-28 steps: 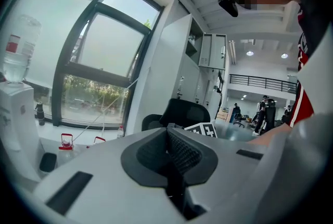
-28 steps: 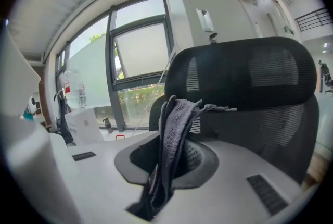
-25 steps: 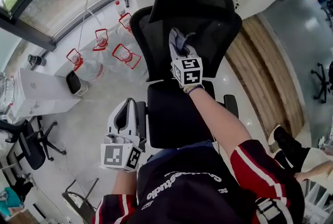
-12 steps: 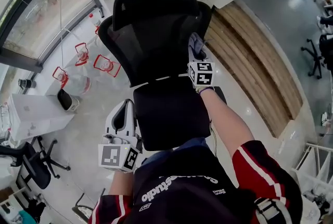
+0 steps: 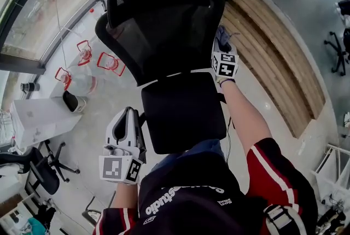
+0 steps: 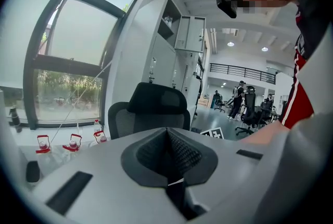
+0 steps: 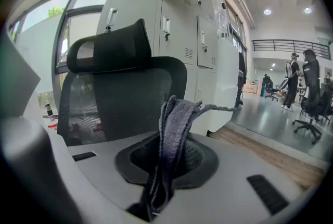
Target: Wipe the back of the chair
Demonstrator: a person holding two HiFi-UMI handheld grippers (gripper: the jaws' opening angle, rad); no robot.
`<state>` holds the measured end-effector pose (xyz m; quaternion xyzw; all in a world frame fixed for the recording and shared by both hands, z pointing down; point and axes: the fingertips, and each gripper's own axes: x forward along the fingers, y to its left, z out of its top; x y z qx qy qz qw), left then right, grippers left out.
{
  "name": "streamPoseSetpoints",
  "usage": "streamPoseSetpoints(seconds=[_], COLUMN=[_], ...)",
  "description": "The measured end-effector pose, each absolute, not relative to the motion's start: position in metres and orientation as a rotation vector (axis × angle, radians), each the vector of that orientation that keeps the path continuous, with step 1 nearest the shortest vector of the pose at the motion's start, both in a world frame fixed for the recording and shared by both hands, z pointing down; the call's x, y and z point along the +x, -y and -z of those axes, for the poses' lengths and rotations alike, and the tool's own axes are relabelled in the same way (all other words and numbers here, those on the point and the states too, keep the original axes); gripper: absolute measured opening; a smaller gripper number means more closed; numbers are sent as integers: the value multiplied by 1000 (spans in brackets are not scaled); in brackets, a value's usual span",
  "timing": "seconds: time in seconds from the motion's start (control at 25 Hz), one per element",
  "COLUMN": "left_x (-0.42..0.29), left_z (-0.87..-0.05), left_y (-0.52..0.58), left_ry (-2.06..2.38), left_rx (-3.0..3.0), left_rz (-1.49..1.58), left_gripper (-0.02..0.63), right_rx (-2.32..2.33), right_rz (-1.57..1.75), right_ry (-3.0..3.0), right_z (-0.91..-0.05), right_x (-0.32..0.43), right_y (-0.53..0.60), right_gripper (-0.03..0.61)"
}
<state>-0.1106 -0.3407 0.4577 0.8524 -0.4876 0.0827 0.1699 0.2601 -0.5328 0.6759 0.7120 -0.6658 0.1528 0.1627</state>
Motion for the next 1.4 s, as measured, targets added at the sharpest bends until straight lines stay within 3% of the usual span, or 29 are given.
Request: streamPoseSetpoints(seconds=[0.68,1.4], left_x=[-149,-230], left_z=[-478,-471], left_y=[345,322], left_ry=[1480,1625], left_rx=[2336,2210], left_rz=[-270,-195], left_gripper=[25,23], right_rx=[2000,1679], right_rz=[-465,-442], right_ry=[1905,2211], right_z=[-713,-704], right_x=[206,-15], right_y=[572,583], right_gripper=[69,69])
